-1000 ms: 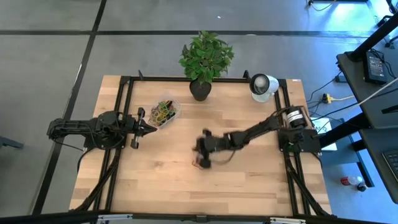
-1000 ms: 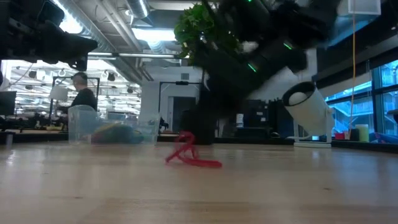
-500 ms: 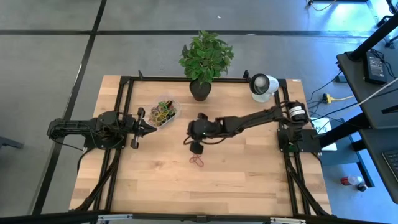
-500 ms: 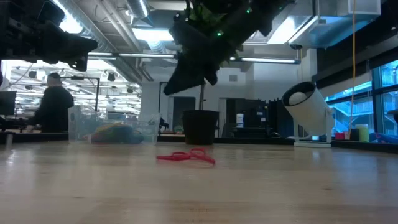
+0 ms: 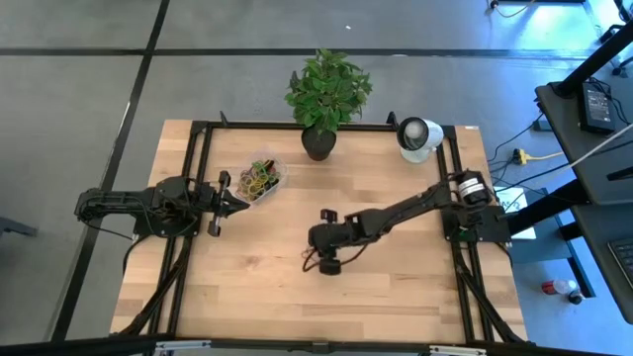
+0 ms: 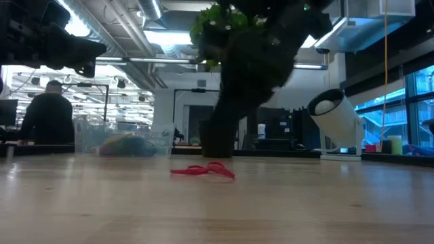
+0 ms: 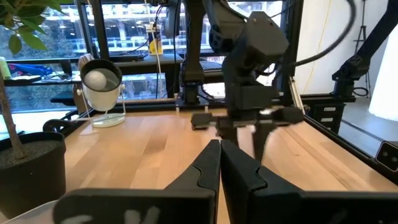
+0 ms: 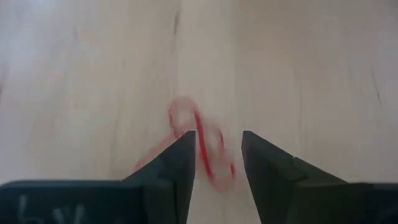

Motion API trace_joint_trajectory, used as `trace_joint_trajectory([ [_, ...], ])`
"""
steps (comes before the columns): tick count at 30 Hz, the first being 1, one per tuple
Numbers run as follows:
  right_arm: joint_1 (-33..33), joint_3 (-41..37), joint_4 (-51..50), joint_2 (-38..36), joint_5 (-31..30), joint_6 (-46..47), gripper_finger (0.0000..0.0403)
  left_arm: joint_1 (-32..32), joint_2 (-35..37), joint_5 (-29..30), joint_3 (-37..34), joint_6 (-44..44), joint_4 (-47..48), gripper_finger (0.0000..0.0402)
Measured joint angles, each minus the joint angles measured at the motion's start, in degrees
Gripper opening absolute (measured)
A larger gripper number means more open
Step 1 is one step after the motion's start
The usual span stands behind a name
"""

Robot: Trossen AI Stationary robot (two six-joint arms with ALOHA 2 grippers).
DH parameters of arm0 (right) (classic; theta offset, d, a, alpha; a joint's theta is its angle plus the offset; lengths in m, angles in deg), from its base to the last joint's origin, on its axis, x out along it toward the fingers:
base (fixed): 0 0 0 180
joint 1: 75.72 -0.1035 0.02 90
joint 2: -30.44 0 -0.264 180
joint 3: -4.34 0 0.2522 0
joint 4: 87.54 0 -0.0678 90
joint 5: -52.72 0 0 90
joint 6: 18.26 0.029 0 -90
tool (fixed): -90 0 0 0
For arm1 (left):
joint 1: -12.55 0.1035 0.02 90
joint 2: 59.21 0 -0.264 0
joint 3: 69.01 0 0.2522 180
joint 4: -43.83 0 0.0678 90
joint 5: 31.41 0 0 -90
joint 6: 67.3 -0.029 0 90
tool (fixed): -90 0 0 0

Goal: Pick and place rubber bands into bin
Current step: Put the red rubber band into the transparent bin

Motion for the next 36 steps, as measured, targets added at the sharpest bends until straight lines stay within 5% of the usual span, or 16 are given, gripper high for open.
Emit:
trace_joint_trajectory([
  [9, -0.33, 0.04, 7.36, 7.30, -0.06, 1.73, 0.0132, 0.00, -0.50, 0.02, 0.00, 0.01, -0.09, 0.0004],
  [16, -0.31, 0.47, 5.95, 9.37, 2.10, 12.27, 0.0016, 0.00, -0.63, 0.04, 0.00, 0.02, 0.00, 0.0008],
  [20, -0.45, 0.14, 9.61, 8.07, -1.56, 13.07, 0.0008, 0.00, -0.63, 0.03, 0.00, 0.00, 0.00, 0.0006],
  [29, 6.87, 2.20, 16.85, 1.60, -9.23, 10.40, 0.0002, 0.00, -0.63, 0.02, 0.00, 0.00, 0.00, 0.0004],
  [36, 14.05, 12.62, 17.55, 1.44, -9.21, -4.91, 0.0001, 0.00, -0.63, 0.02, 0.00, 0.01, 0.00, 0.0004],
])
